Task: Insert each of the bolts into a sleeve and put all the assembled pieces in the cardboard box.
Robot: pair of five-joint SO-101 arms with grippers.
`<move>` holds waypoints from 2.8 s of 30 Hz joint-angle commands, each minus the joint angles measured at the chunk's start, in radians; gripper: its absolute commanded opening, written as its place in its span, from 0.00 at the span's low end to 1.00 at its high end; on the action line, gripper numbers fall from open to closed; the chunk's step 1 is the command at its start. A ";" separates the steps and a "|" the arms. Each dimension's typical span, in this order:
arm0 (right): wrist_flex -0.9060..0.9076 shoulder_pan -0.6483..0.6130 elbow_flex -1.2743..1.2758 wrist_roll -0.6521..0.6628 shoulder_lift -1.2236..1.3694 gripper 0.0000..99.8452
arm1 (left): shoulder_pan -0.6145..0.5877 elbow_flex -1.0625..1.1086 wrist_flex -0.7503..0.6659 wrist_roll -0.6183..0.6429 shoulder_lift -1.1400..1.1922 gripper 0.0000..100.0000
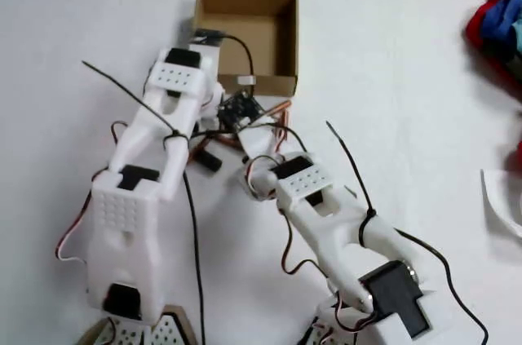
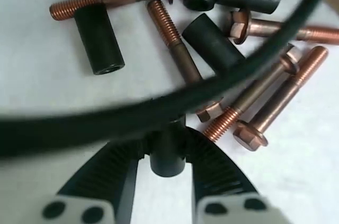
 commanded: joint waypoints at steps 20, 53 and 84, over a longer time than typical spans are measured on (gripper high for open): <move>-0.019 -0.004 -0.040 0.006 -0.002 0.02 | 0.014 -0.035 -0.163 -0.046 0.130 0.10; -0.019 -0.004 -0.040 0.006 -0.002 0.02 | 0.080 -0.197 0.069 -0.175 0.143 0.10; -0.019 -0.004 -0.040 0.006 -0.002 0.02 | 0.043 -0.070 -0.152 -0.166 0.141 0.07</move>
